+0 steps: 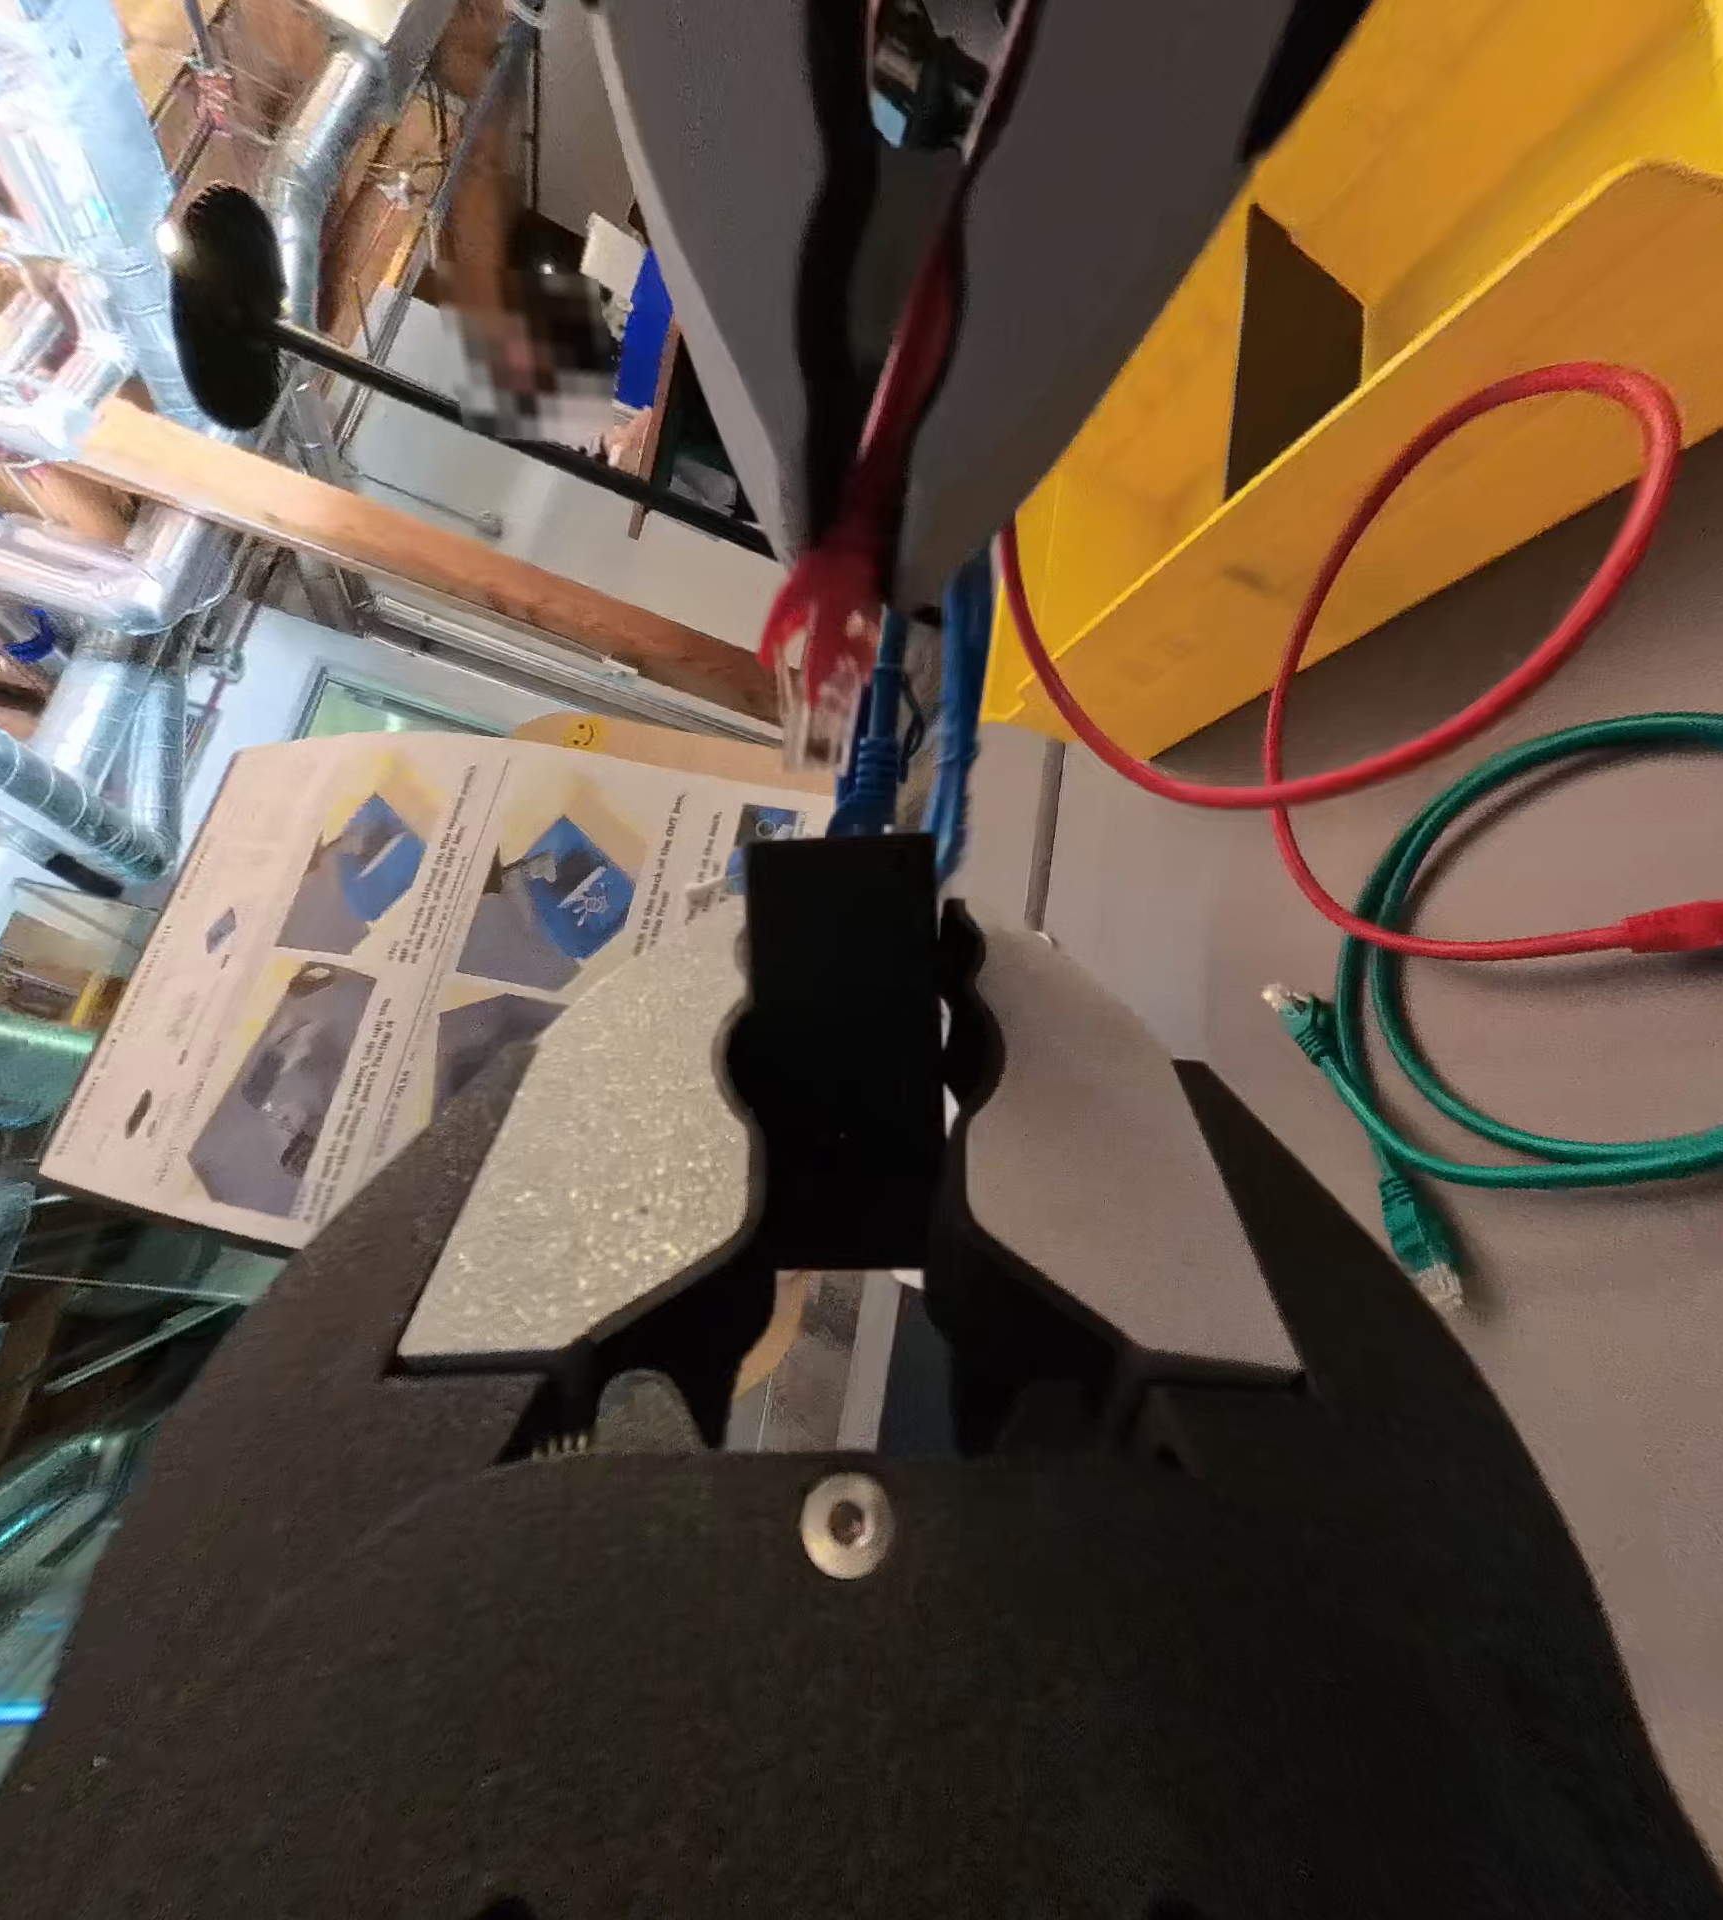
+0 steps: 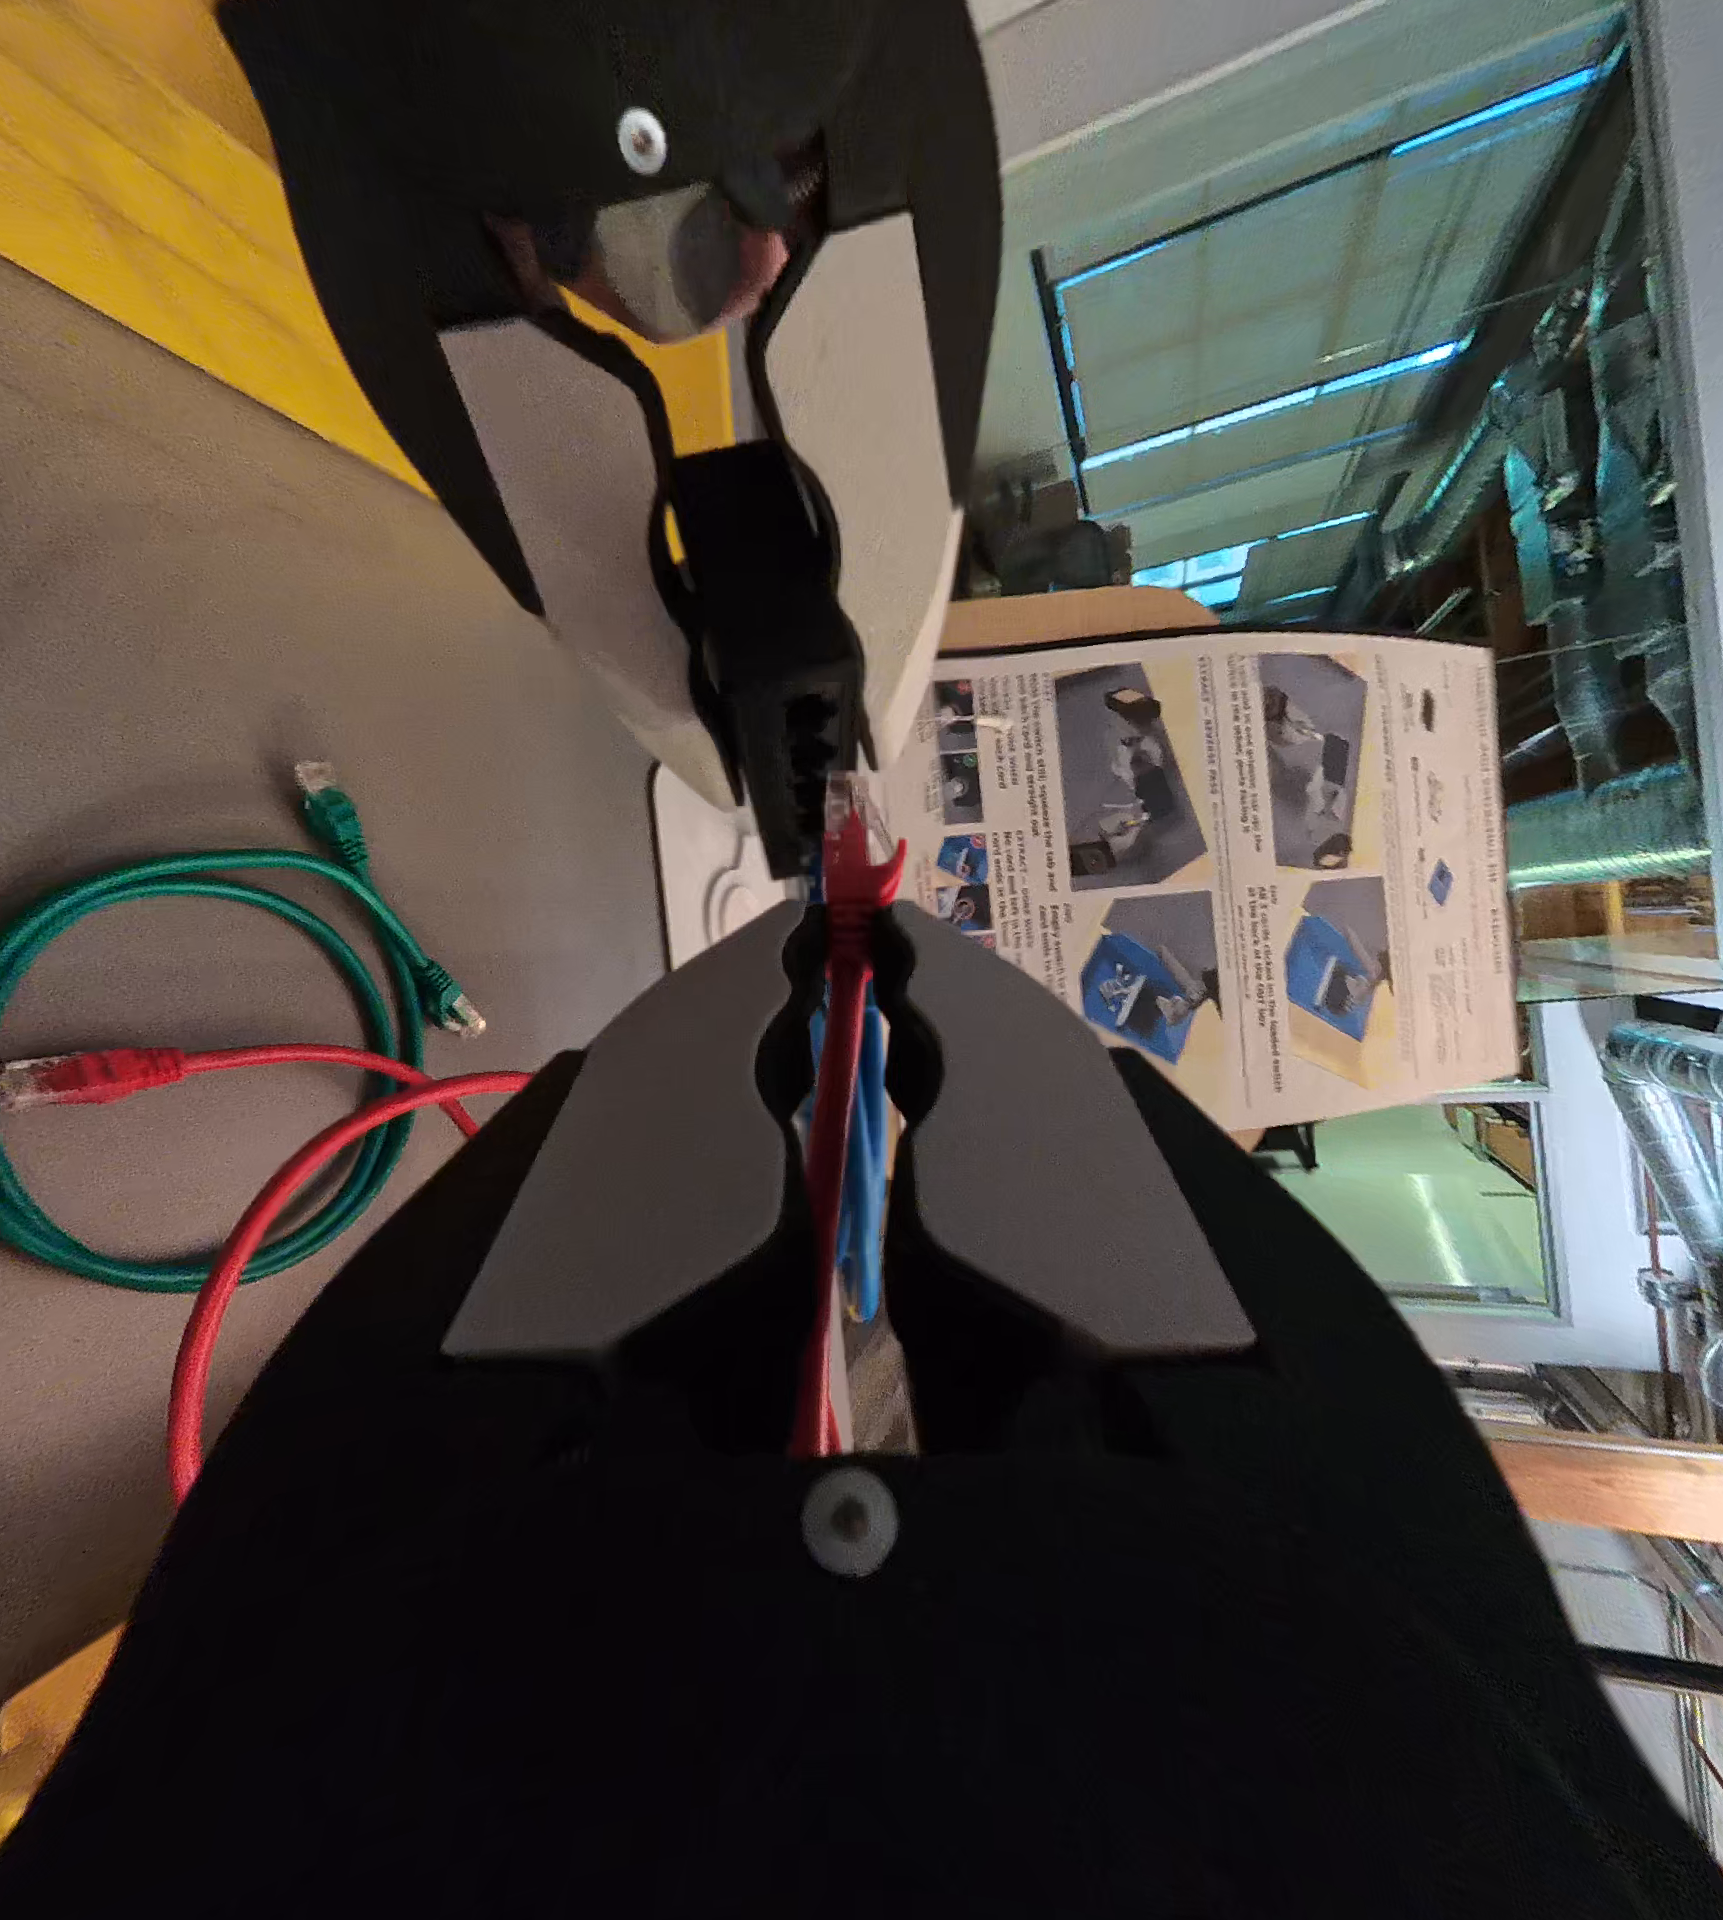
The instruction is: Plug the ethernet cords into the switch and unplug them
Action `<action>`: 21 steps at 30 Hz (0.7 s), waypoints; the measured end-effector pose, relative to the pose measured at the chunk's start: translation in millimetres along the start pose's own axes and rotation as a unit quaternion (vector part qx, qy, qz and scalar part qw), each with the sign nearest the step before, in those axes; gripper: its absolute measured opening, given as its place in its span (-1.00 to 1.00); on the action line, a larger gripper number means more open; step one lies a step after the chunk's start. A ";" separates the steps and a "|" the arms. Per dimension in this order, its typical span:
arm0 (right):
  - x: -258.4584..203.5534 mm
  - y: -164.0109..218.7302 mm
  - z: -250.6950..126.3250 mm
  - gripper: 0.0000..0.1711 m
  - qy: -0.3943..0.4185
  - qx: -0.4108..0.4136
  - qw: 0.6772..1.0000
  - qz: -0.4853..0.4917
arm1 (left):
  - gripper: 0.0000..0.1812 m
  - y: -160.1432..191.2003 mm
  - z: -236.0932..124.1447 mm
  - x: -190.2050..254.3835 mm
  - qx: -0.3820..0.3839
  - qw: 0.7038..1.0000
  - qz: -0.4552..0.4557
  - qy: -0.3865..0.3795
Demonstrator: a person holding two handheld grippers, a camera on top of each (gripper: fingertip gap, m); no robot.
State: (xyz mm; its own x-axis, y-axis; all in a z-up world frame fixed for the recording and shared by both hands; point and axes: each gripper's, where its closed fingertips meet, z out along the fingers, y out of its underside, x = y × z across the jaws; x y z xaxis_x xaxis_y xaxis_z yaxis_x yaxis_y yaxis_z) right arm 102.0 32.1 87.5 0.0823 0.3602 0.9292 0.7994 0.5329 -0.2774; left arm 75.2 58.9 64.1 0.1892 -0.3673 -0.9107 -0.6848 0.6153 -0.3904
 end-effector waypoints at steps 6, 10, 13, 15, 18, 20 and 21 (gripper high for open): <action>3.6 15.8 0.8 -0.88 0.000 -0.028 1.000 0.010 | -0.67 4.8 1.0 -9.1 -0.002 0.999 0.035 -0.038; 7.0 14.0 -4.3 -0.88 0.016 -0.022 0.999 -0.015 | -0.67 -6.8 -6.8 -12.3 0.015 0.997 0.057 -0.042; 7.7 10.3 -4.5 -0.88 0.027 -0.021 0.999 -0.033 | -0.67 -16.0 -10.0 -10.3 0.028 0.997 0.063 -0.037; 6.6 7.5 -5.2 -0.88 0.026 -0.016 0.999 -0.039 | -0.67 -21.2 -11.8 -10.3 0.036 0.996 0.068 -0.039; 5.5 5.3 -5.7 -0.88 0.028 -0.013 0.998 -0.053 | -0.67 -25.1 -13.6 -10.4 0.040 0.996 0.069 -0.039; 4.9 5.4 -4.5 -0.88 0.029 -0.015 0.998 -0.057 | -0.67 -26.6 -14.2 -8.5 0.043 0.996 0.068 -0.032; 3.4 4.7 -3.6 -0.88 0.027 -0.013 0.998 -0.060 | -0.67 -27.6 -14.2 -7.7 0.046 0.996 0.071 -0.031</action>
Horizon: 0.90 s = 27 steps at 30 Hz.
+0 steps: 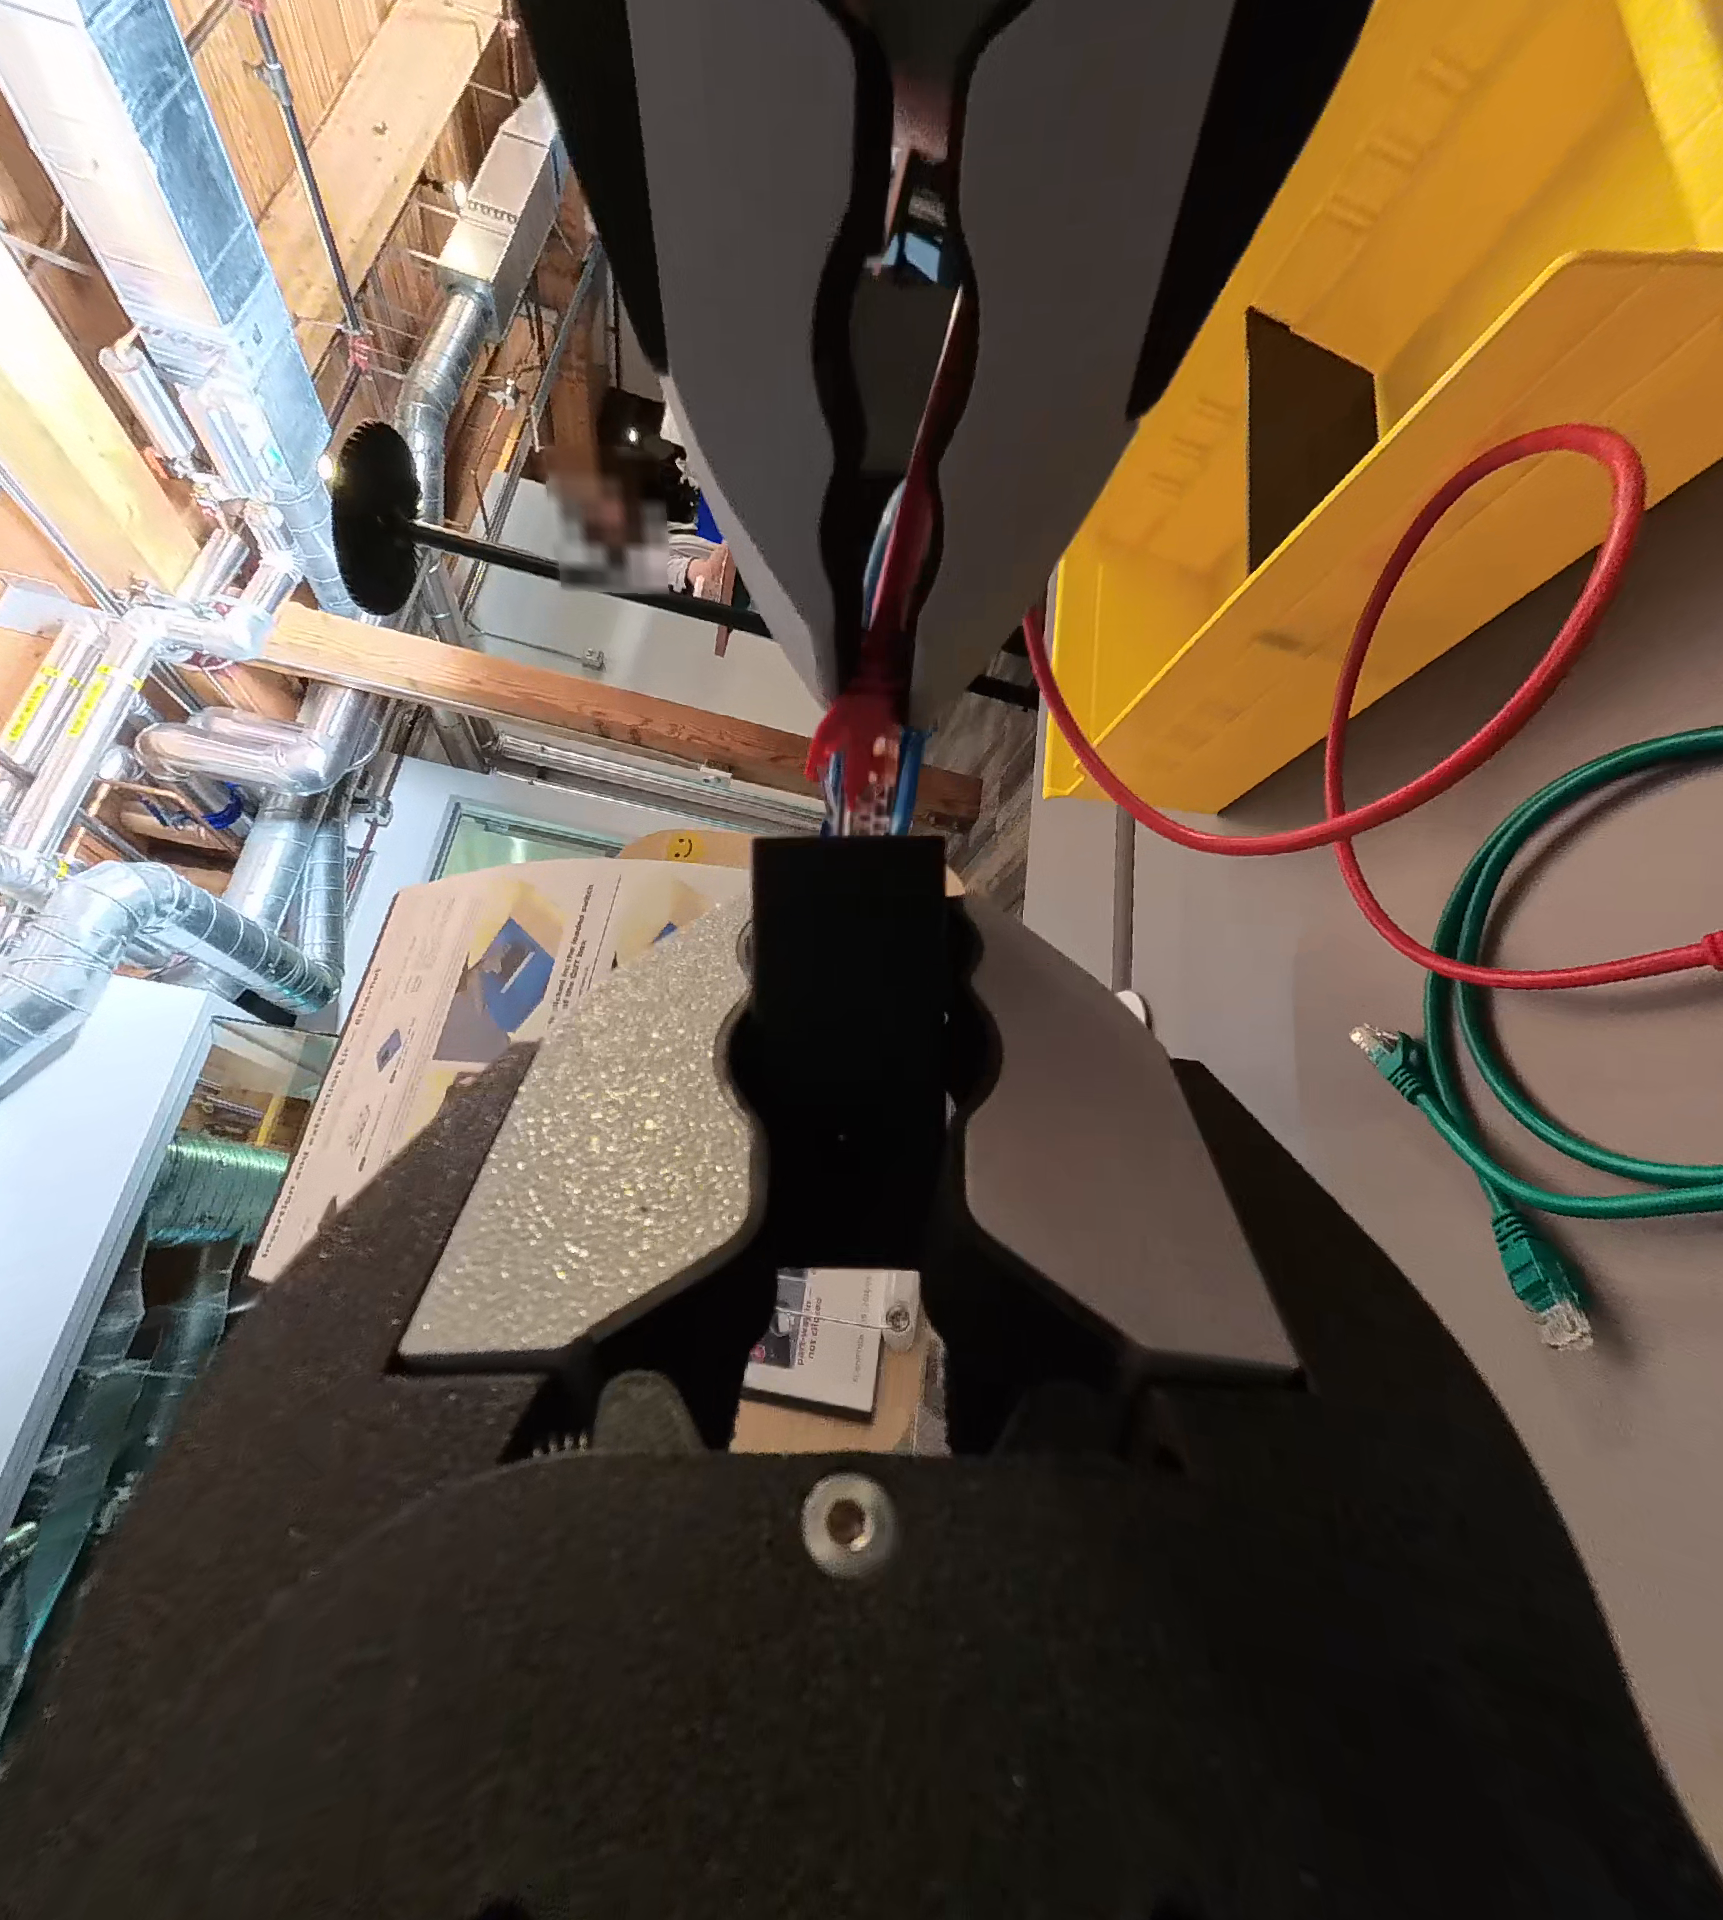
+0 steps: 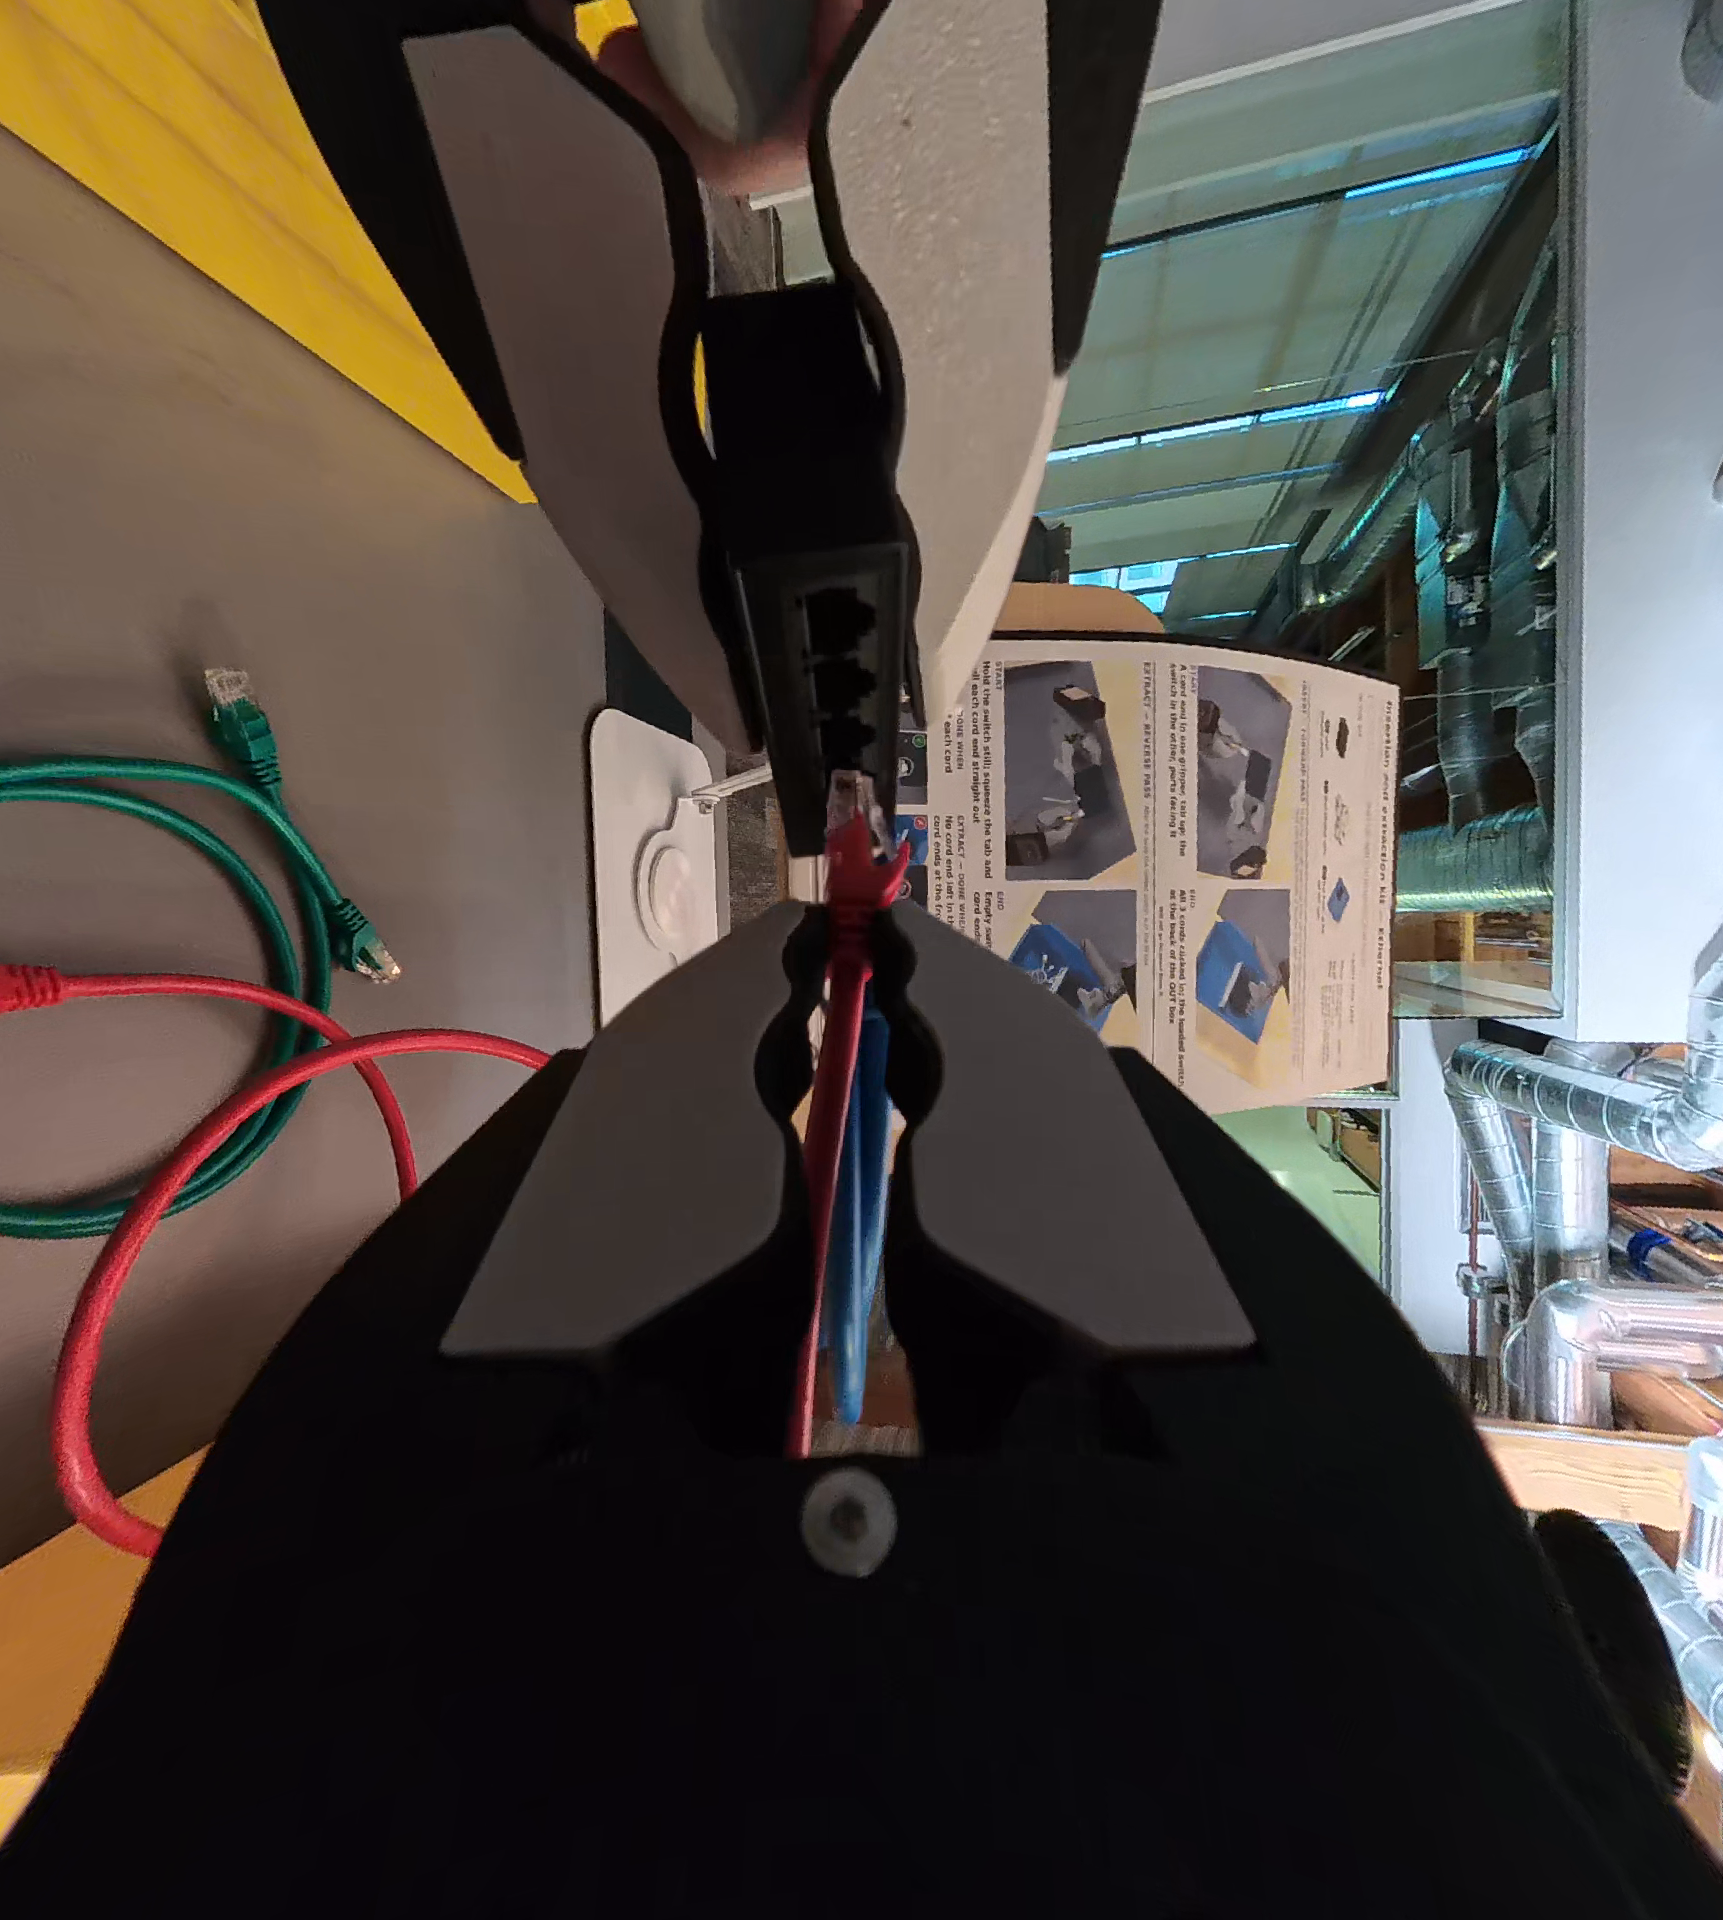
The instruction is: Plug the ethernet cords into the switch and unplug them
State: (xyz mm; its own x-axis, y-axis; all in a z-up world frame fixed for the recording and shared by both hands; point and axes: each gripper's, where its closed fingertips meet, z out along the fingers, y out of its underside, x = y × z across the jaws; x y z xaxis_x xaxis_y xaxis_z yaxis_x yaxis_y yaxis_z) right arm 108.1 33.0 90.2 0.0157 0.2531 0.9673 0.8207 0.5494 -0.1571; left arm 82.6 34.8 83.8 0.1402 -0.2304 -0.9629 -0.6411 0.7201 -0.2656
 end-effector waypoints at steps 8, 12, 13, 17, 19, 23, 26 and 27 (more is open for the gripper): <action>-5.2 -1.4 -1.5 -0.88 -0.010 0.018 1.000 -0.013 | -0.68 -3.9 -2.1 4.8 0.011 1.000 0.006 0.016; -7.3 -4.9 -6.9 -0.88 -0.013 0.040 0.999 -0.028 | -0.68 -8.6 -6.1 6.8 0.029 0.999 -0.007 0.032; -7.4 -5.8 -8.2 -0.88 -0.013 0.045 0.998 -0.033 | -0.68 -10.1 -6.9 7.2 0.035 0.999 -0.012 0.037; -11.4 -11.5 -6.4 -0.88 -0.020 0.051 0.998 -0.038 | -0.68 -22.2 -11.6 11.2 0.071 0.995 -0.030 0.058; -12.8 -12.8 -5.1 -0.89 -0.024 0.051 0.998 -0.029 | -0.68 -21.8 -13.1 12.3 0.074 0.995 -0.033 0.064; -5.6 -15.1 -6.5 -0.89 -0.015 0.063 0.998 -0.002 | -0.67 -20.0 -13.6 5.2 0.081 0.994 -0.047 0.048; 0.5 -16.7 -7.6 -0.89 0.008 0.061 0.998 -0.008 | -0.66 -18.4 -14.1 -2.1 0.064 0.996 -0.049 0.029; 3.3 -17.4 -7.7 -0.89 0.019 0.057 0.998 -0.013 | -0.66 -17.9 -14.5 -5.0 0.059 0.997 -0.046 0.019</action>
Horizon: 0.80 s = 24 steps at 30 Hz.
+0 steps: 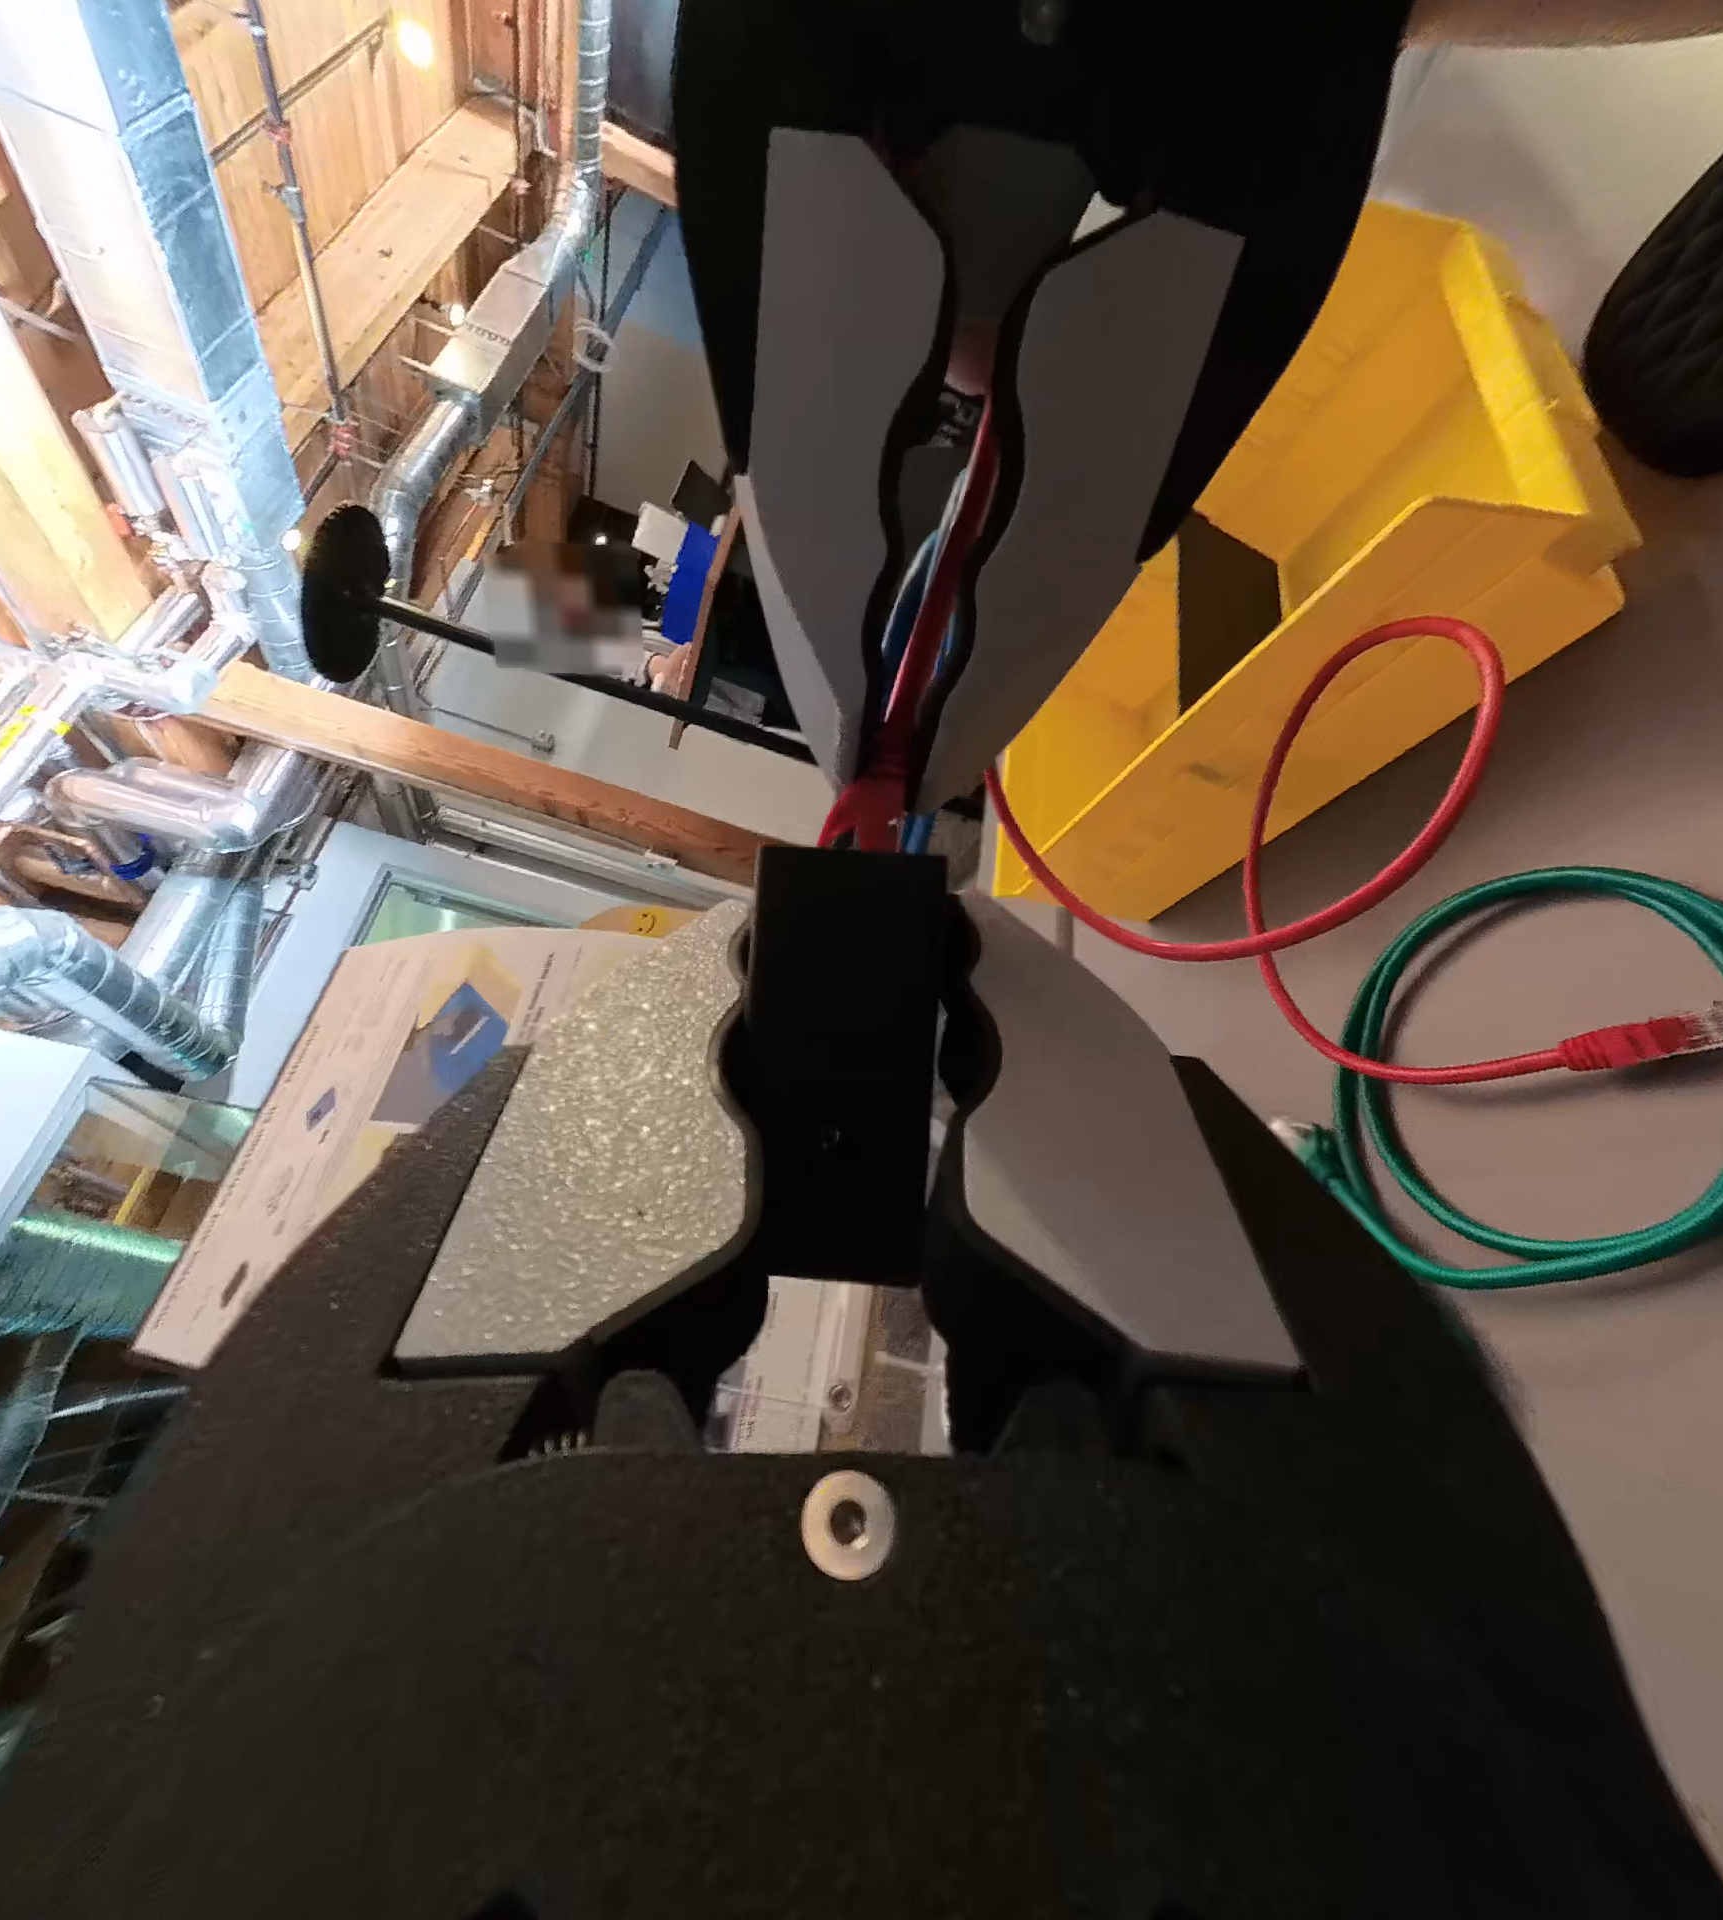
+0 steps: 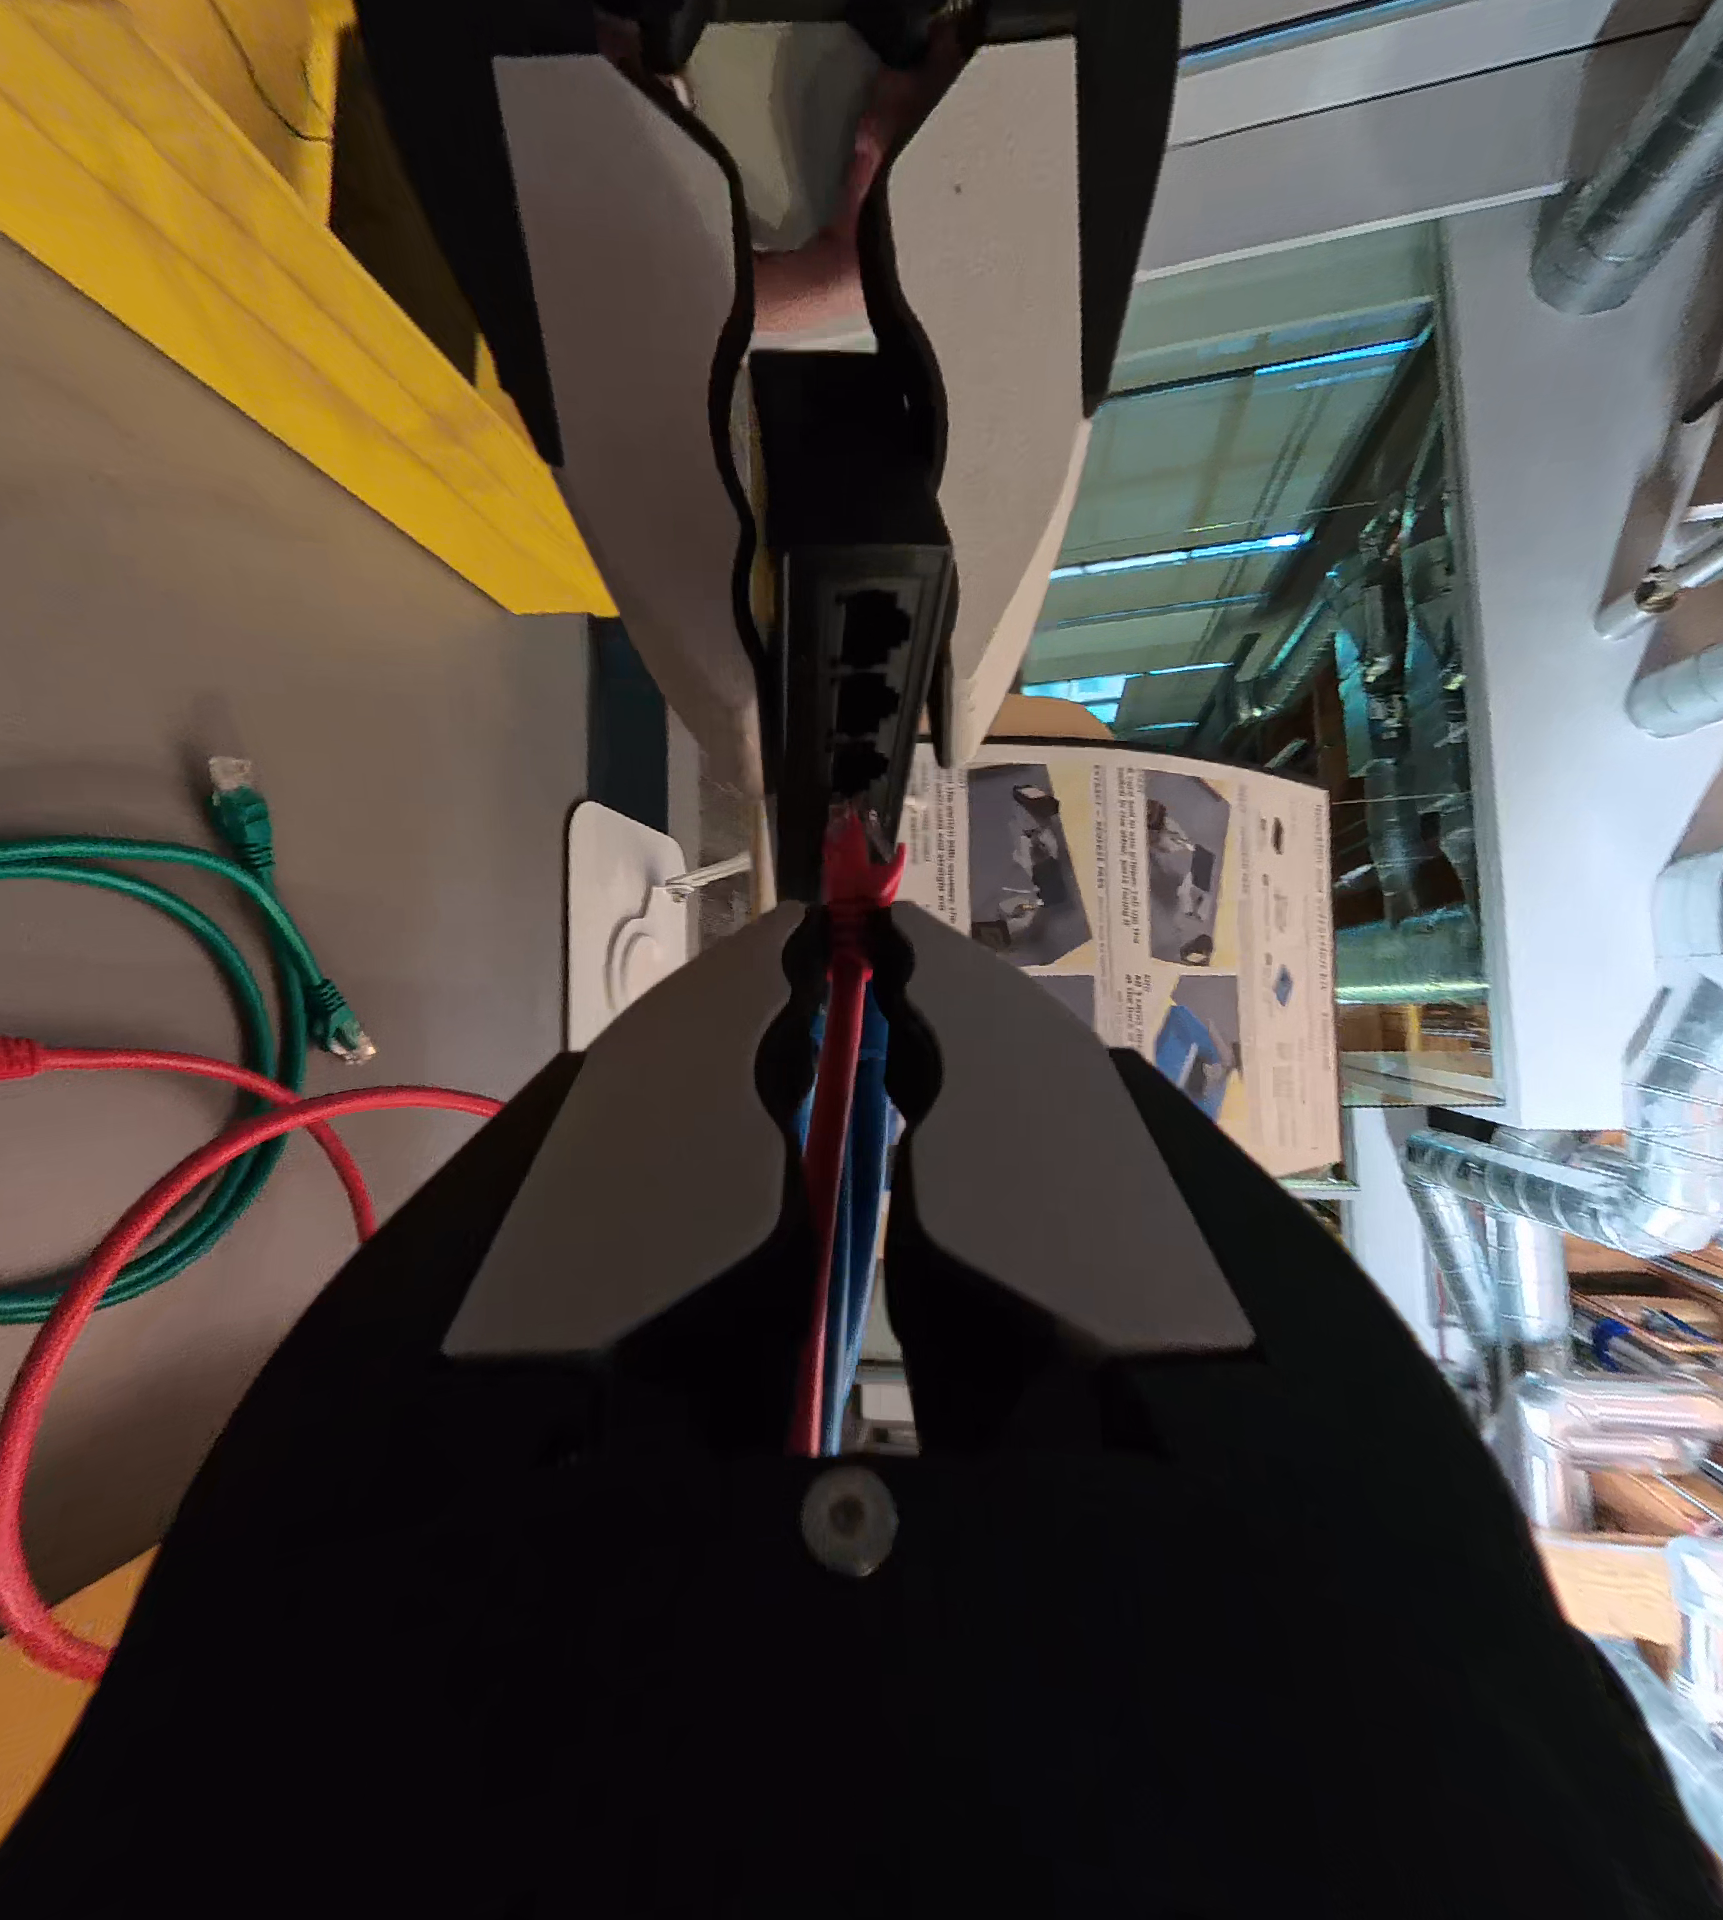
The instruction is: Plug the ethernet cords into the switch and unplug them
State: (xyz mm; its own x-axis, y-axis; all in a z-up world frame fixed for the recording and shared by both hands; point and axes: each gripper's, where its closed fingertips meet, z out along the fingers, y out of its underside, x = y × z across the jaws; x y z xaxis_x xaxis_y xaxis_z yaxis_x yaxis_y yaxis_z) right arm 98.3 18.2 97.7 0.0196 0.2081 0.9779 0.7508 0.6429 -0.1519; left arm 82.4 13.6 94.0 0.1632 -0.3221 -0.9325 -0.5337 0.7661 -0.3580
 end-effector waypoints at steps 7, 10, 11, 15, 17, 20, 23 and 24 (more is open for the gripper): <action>23.8 -10.3 1.5 -0.89 0.092 -0.006 0.996 -0.008 | -0.46 -1.5 -11.0 -35.9 -0.050 0.994 -0.010 -0.092; 32.7 -18.3 2.2 -0.89 0.133 0.001 0.991 -0.006 | -0.40 -5.0 -18.8 -49.2 -0.051 0.991 -0.016 -0.123; 34.9 -20.7 2.5 -0.89 0.145 0.002 0.989 -0.005 | -0.37 -6.4 -21.3 -53.0 -0.050 0.990 -0.019 -0.132; 40.4 -22.3 5.4 -0.88 0.172 -0.005 0.985 0.009 | -0.22 -9.8 -30.7 -65.0 -0.049 0.986 -0.037 -0.155; 42.7 -18.6 7.0 -0.88 0.181 -0.017 0.983 0.016 | -0.15 -11.2 -35.9 -70.4 -0.046 0.984 -0.058 -0.160; 49.2 -15.1 7.0 -0.88 0.212 -0.028 0.977 0.020 | -0.06 -12.3 -45.2 -84.8 -0.040 0.975 -0.123 -0.182; 51.0 -10.1 9.0 -0.88 0.224 -0.046 0.973 0.014 | 0.16 -5.8 -44.4 -93.0 -0.043 0.944 -0.278 -0.173; 49.3 -7.3 11.3 -0.88 0.221 -0.055 0.974 0.008 | 0.22 -11.8 -41.5 -90.0 -0.020 0.935 -0.322 -0.149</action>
